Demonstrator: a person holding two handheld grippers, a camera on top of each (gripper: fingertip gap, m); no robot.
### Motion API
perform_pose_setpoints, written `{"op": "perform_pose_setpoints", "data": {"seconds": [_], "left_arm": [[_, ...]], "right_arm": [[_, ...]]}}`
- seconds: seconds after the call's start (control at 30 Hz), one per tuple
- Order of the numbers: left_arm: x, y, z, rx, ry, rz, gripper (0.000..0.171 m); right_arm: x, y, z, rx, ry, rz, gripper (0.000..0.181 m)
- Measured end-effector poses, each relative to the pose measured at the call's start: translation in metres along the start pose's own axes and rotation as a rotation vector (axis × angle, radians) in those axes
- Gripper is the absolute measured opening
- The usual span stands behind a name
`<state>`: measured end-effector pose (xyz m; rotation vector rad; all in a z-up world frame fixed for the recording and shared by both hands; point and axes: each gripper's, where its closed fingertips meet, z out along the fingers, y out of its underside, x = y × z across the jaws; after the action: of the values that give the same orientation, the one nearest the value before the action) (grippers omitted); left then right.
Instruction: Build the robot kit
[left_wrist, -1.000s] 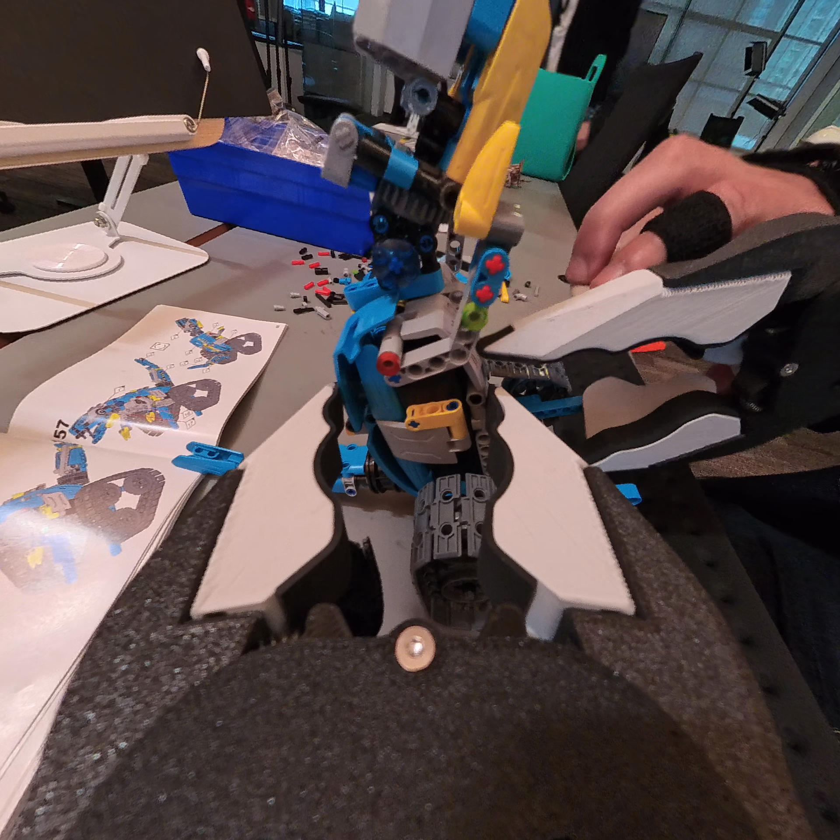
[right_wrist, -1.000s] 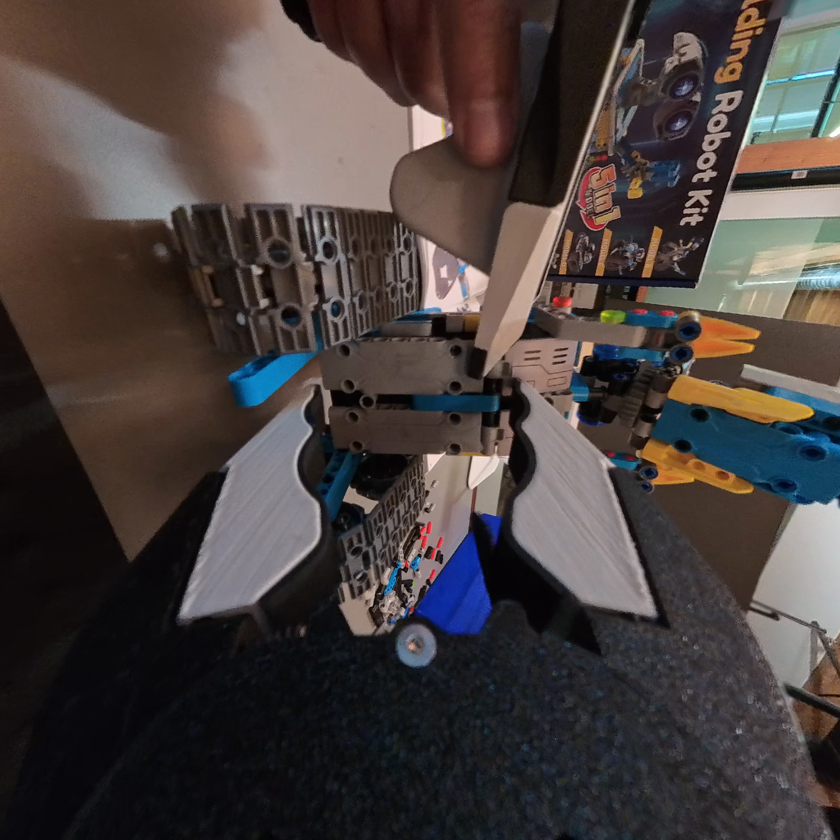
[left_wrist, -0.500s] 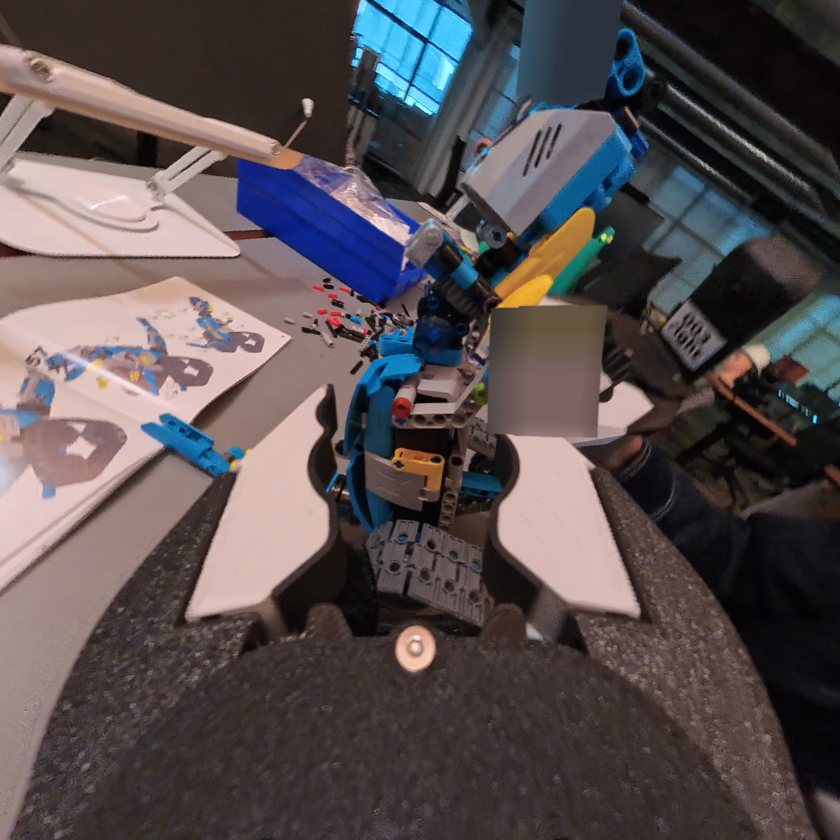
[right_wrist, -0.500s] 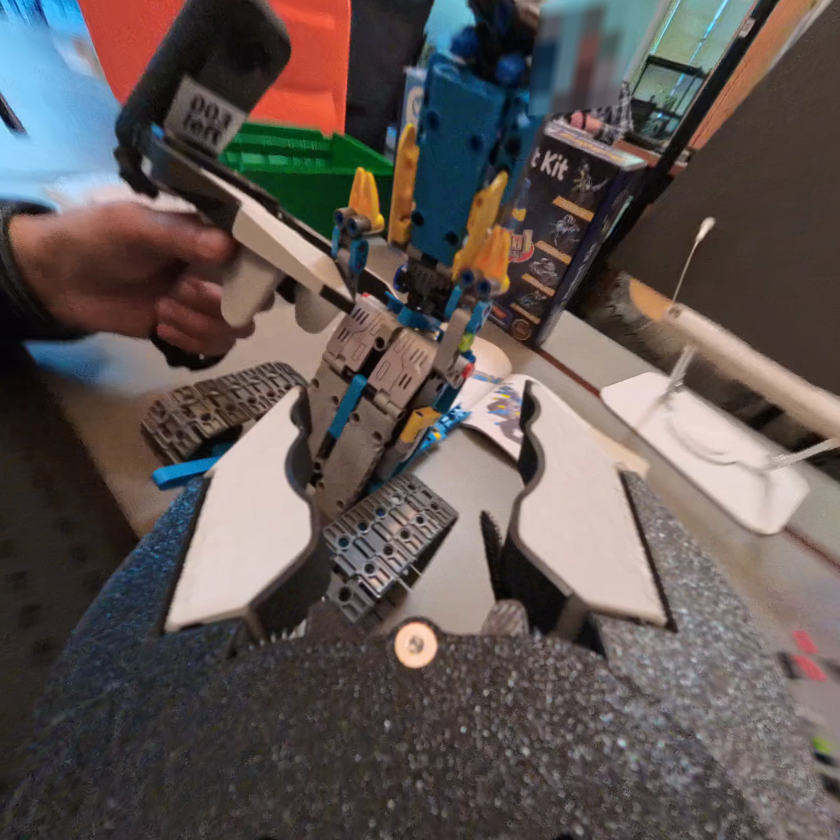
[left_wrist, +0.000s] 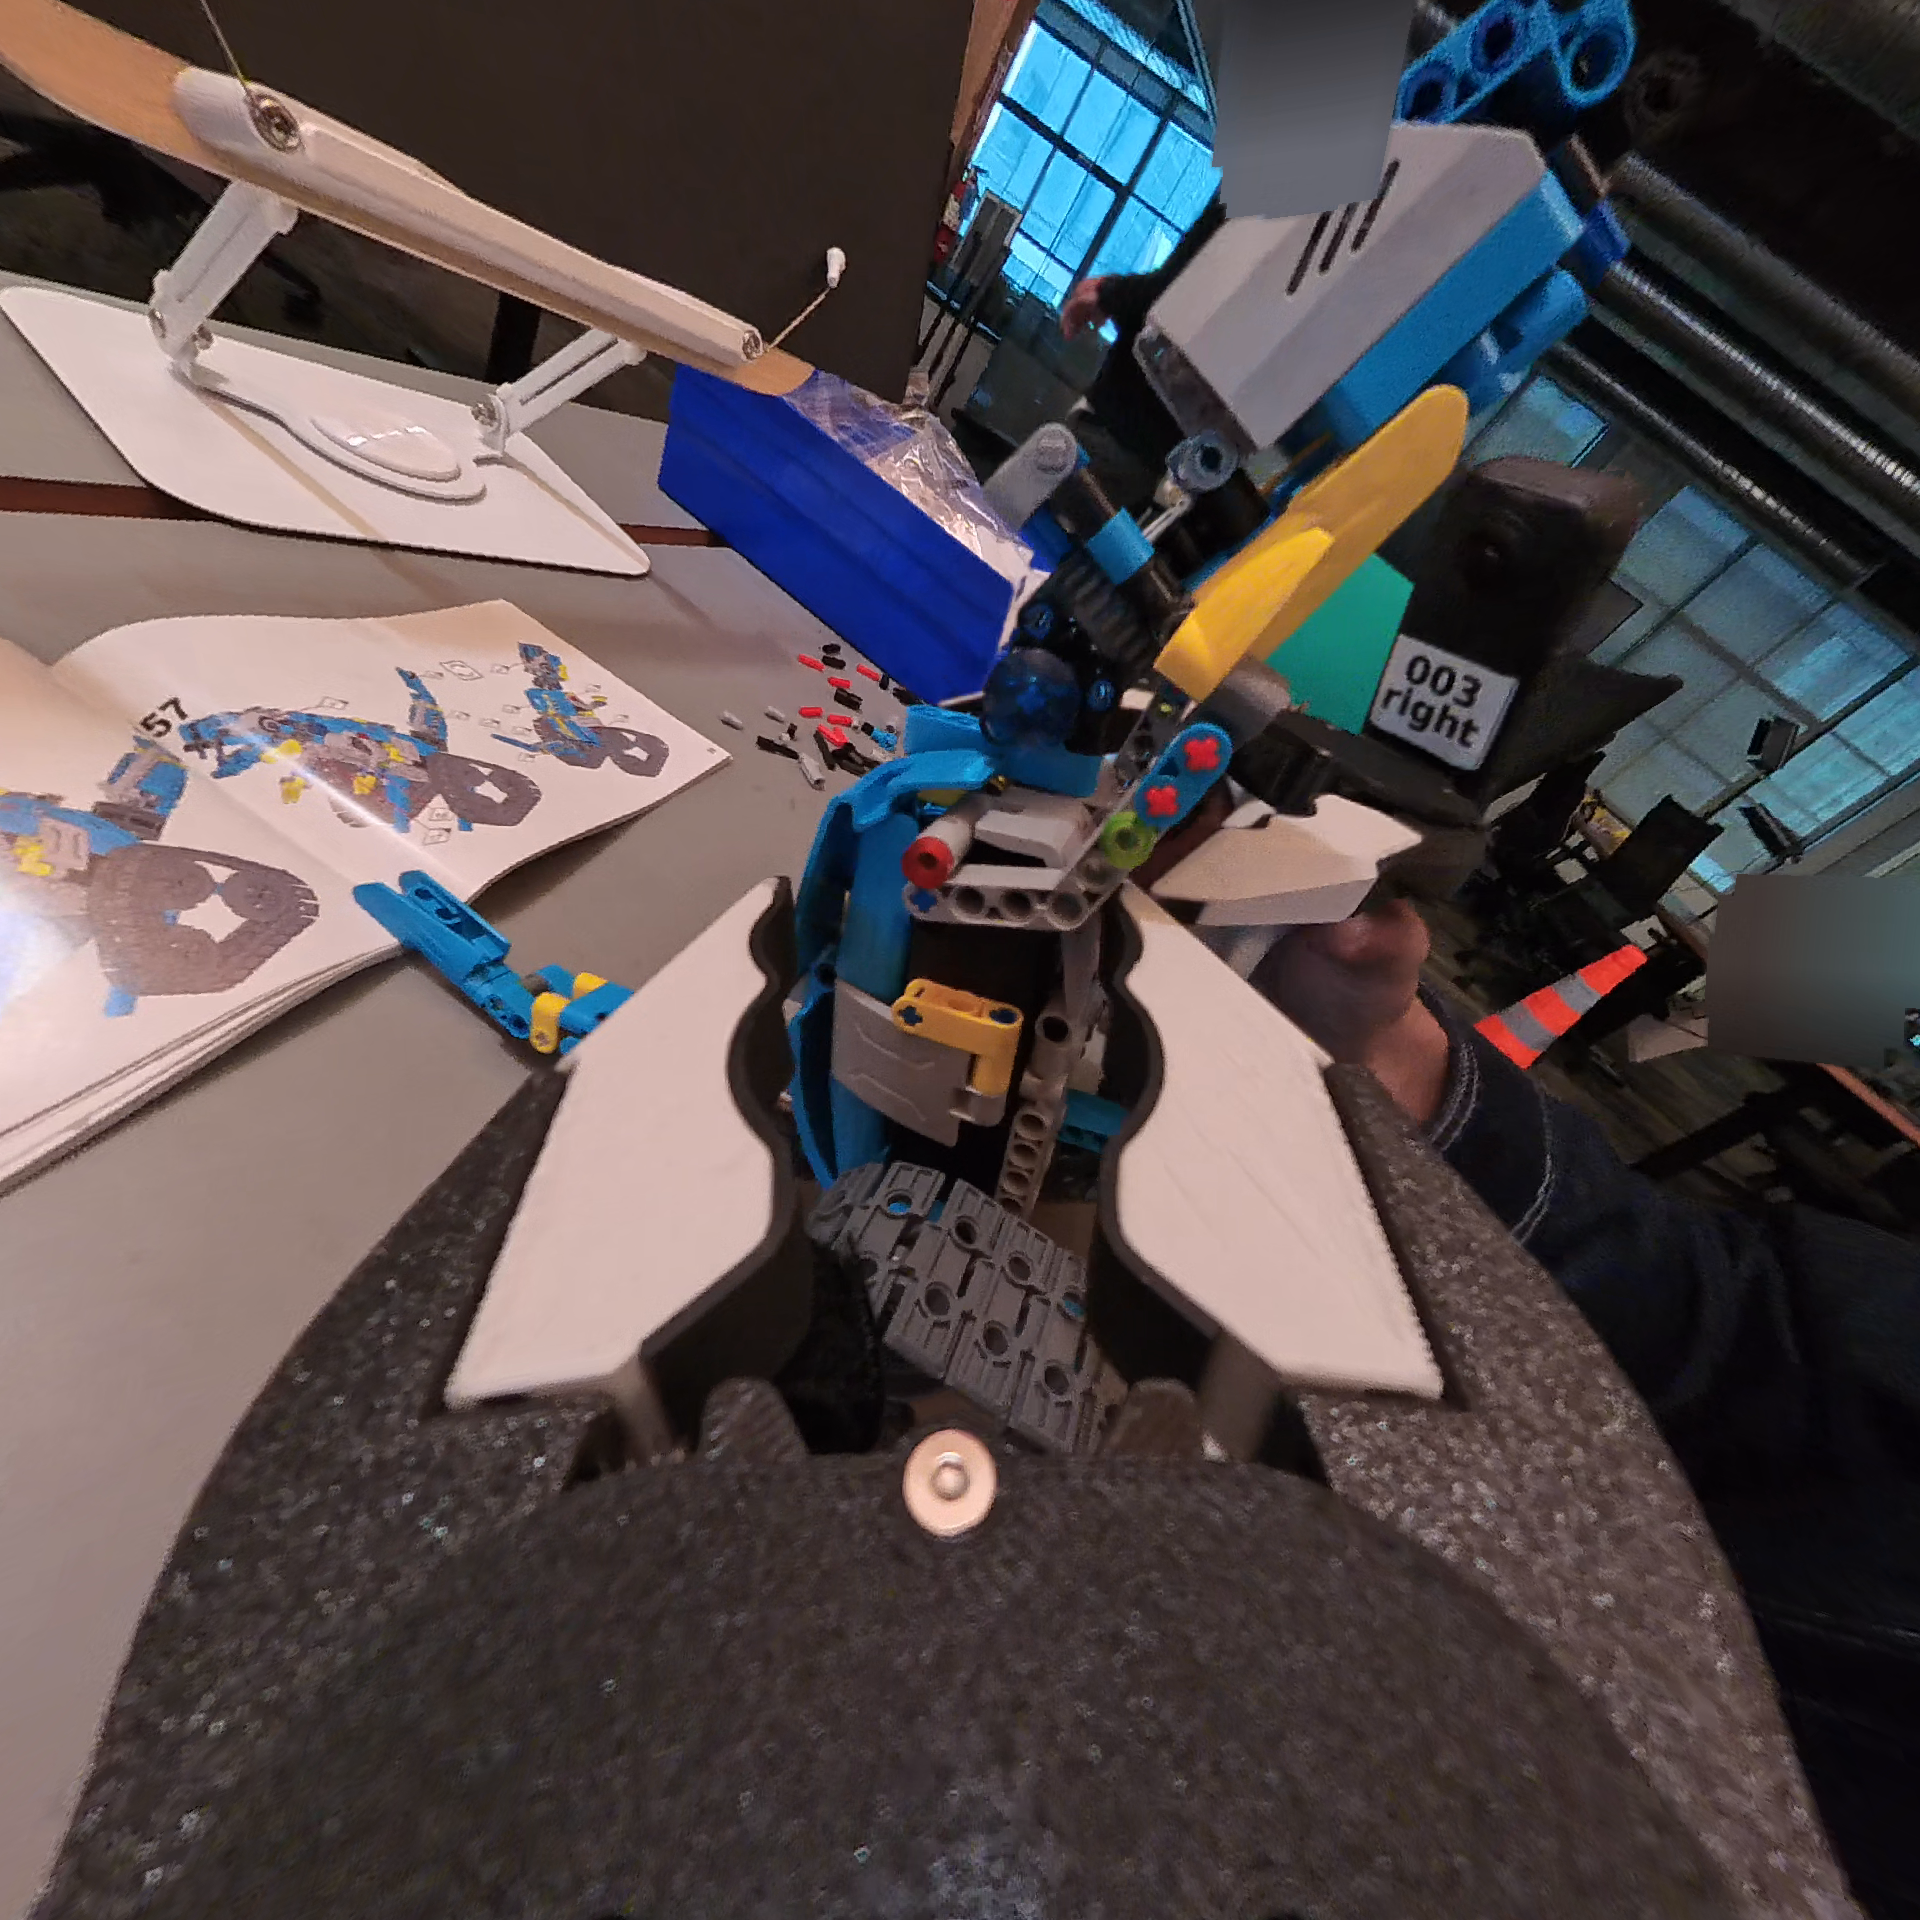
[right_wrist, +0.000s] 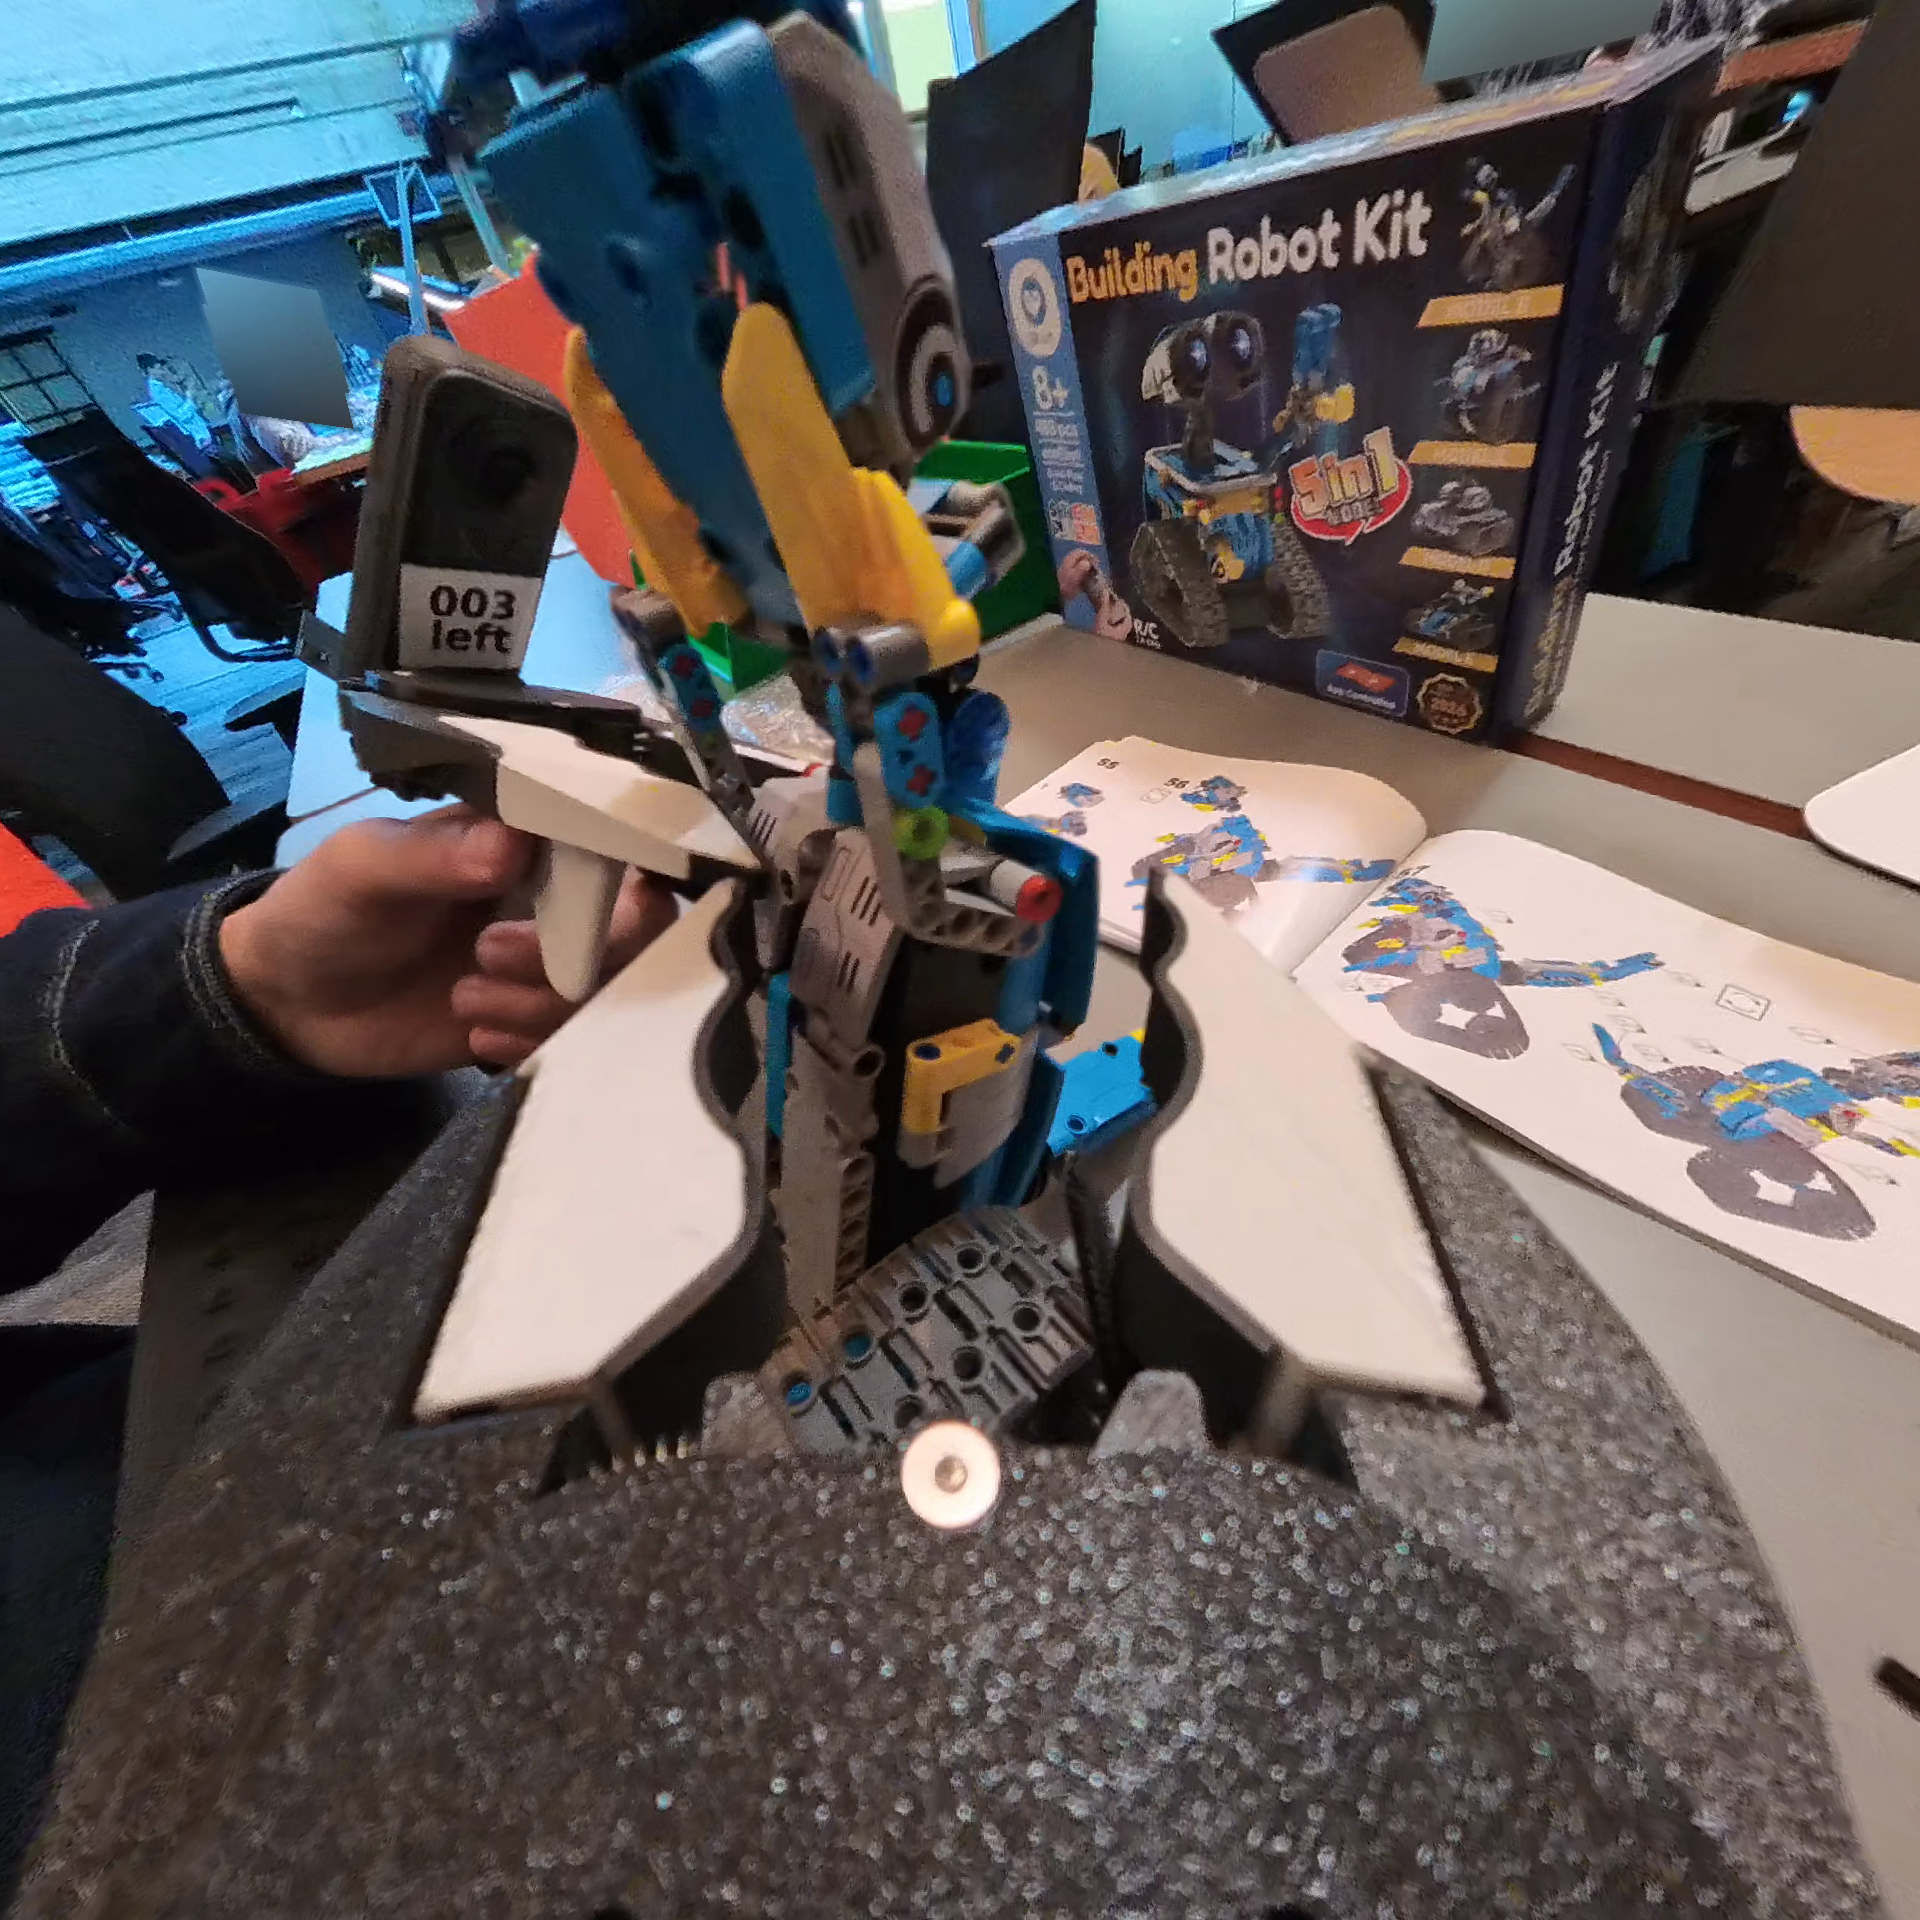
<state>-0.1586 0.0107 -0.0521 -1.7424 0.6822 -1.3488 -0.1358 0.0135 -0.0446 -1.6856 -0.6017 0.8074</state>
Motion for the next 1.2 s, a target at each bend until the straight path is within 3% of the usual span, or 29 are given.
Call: {"op": "perform_pose_setpoints", "data": {"seconds": [0.27,0.4,0.57,0.73,1.03,1.13,1.2], "left_arm": [[-0.004,0.015,-0.008,-0.083,0.086,0.181,0.058],[0.000,0.018,-0.011,-0.093,0.092,0.242,0.057],[0.001,0.017,-0.010,-0.090,0.098,0.227,0.059],[0.000,0.019,-0.010,-0.100,0.088,0.262,0.058],[-0.001,0.021,-0.011,-0.103,0.093,0.263,0.058],[0.000,0.021,-0.011,-0.107,0.090,0.278,0.058],[0.000,0.021,-0.011,-0.109,0.084,0.277,0.057]], "right_arm": [[-0.002,0.020,0.005,-0.069,0.046,-0.072,0.080],[-0.006,0.011,0.001,-0.026,0.023,-0.071,0.075],[-0.003,0.005,0.005,-0.012,0.038,-0.057,0.074],[-0.003,0.020,0.004,-0.069,0.036,-0.065,0.076],[0.002,-0.003,0.014,-0.003,0.064,-0.042,0.081],[0.004,-0.010,0.008,0.040,0.111,-0.115,0.078],[0.005,-0.015,0.002,0.057,0.197,-0.258,0.080]]}}
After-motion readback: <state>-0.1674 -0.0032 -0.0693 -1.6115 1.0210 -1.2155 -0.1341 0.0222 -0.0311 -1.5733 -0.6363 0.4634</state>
